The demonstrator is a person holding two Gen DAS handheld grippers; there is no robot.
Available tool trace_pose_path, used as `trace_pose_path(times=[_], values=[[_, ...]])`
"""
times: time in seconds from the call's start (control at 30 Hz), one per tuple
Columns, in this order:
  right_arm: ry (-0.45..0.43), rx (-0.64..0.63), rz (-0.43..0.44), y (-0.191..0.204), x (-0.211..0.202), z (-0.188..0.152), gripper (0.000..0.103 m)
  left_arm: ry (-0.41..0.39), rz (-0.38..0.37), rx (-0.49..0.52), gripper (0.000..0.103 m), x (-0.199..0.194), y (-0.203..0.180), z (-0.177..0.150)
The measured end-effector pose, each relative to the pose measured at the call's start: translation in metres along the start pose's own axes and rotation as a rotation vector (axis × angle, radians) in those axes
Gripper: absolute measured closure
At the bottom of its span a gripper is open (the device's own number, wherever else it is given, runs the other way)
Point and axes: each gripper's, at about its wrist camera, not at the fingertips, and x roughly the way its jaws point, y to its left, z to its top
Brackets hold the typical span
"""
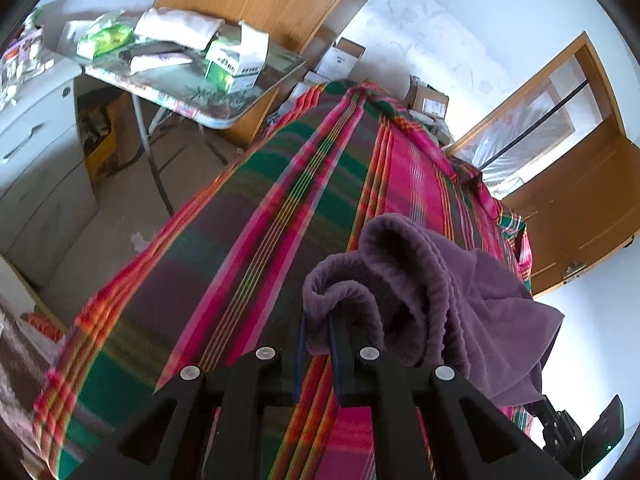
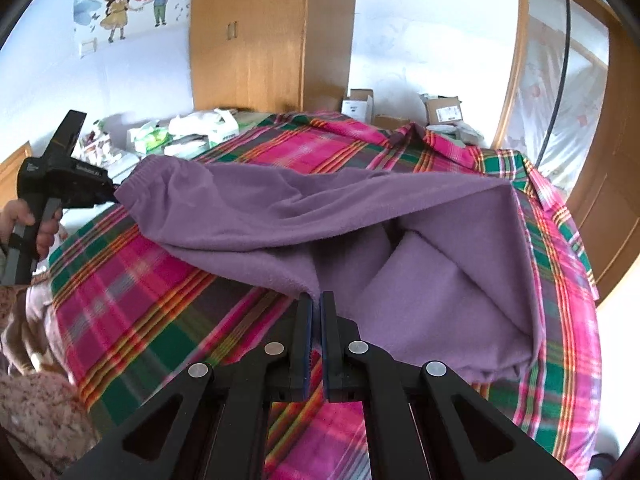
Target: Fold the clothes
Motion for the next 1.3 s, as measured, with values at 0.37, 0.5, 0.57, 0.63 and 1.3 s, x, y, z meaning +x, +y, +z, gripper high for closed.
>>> trace_pose_path(times=[0.37,0.5,0.57,0.63,1.3], values=[[0.115,-0.007,0.020,0.012,0.014,-0.033,0.099,0.014,0.009,-0.030,0.092,-0.004,0.015,-0.019],[0.153,0.011,0.035,0.009,0.022,-0.036,0.099,0.029,0.006,-0.046,0.090,-0.004,0.020,-0.023],[0.155,0.014,0.037,0.008,0.023,-0.035,0.098,0.029,0.004,-0.048,0.090,-0.008,0.021,-0.024],[0.152,0.021,0.048,0.007,0.022,-0.033,0.096,0.029,0.003,-0.050,0.090,-0.012,0.022,-0.025],[0.125,0.139,0.119,-0.019,0.007,-0.013,0.073,0.149,-0.130,0.085,0.069,-0.011,-0.034,-0.030]])
